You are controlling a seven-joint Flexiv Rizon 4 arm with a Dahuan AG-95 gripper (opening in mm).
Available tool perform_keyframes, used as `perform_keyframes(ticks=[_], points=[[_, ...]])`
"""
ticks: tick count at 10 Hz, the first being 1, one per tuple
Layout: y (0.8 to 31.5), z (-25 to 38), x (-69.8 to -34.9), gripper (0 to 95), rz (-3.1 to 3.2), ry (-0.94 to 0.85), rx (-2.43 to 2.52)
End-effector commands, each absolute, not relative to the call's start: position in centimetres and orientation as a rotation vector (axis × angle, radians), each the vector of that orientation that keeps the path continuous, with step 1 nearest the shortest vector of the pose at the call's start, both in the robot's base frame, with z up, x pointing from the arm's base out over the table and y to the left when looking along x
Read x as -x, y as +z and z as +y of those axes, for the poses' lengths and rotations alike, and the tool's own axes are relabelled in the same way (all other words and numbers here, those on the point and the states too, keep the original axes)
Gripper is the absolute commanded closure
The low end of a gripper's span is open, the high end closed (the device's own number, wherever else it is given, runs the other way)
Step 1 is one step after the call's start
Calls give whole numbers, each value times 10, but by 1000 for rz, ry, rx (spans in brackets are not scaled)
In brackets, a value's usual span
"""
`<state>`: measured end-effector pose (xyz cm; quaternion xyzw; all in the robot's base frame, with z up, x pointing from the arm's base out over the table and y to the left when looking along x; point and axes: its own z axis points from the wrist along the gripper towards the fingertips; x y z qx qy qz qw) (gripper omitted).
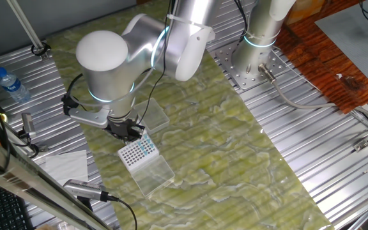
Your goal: Transfer all medium pipette tips from one holder to another
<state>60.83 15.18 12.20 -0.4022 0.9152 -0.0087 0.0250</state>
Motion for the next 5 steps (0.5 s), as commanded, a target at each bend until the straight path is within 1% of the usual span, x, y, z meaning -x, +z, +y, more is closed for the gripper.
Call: perform_keyframes(ticks=[1, 4, 5], points=[[121, 153, -609, 950, 2829, -28, 1245], [118, 152, -610, 950, 2812, -26, 1270], [117, 152, -610, 760, 2804, -27, 1289]])
